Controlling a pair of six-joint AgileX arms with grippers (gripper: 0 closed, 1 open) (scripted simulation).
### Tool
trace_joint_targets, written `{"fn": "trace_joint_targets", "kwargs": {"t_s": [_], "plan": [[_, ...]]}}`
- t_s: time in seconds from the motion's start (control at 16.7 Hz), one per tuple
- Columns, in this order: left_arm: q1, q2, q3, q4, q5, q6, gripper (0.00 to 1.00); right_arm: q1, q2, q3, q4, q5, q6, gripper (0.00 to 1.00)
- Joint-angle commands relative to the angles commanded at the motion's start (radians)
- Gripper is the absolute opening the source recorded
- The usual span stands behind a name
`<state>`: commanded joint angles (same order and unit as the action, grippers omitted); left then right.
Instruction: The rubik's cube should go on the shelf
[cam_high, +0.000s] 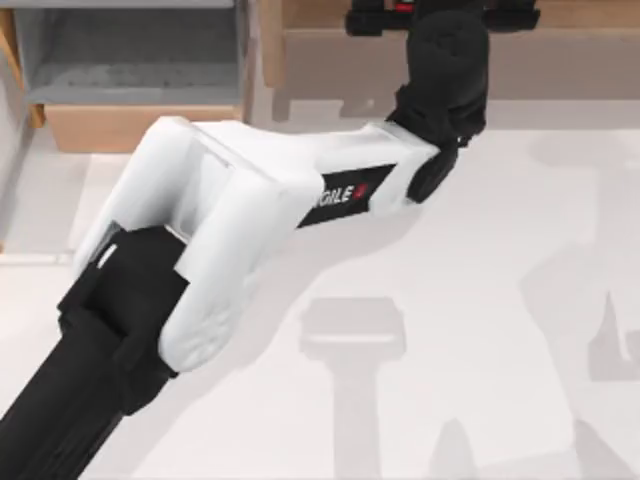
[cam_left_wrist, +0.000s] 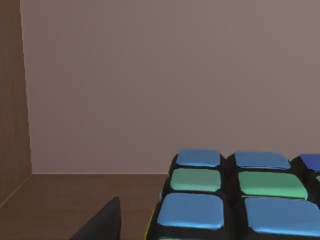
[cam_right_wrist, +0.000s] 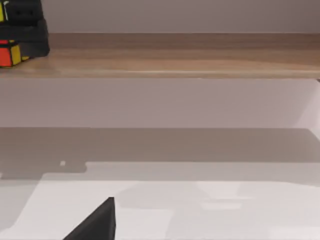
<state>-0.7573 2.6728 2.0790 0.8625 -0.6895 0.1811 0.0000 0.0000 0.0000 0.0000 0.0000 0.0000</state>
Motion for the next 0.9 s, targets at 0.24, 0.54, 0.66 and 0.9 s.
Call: {"fn": "trace_joint_targets", "kwargs": {"t_s": [0.24, 0.54, 0.66, 0.9], "plan": [[-0.009, -0.009, -0.003, 0.005, 0.007, 0.01, 1.0, 0.0, 0.0, 0.0, 0.0, 0.0, 0.0, 1.0], [-0.052, -0.198, -0.071, 0.073, 0.135, 0.209, 1.0, 0.0, 0.0, 0.0, 0.0, 0.0, 0.0, 1.0], [-0.02, -0.322, -0.123, 0.107, 0.223, 0.352, 1.0, 0.0, 0.0, 0.0, 0.0, 0.0, 0.0, 1.0], [0.165, -0.561, -0.259, 0.188, 0.449, 0.676, 1.0, 0.0, 0.0, 0.0, 0.0, 0.0, 0.0, 1.0]]}}
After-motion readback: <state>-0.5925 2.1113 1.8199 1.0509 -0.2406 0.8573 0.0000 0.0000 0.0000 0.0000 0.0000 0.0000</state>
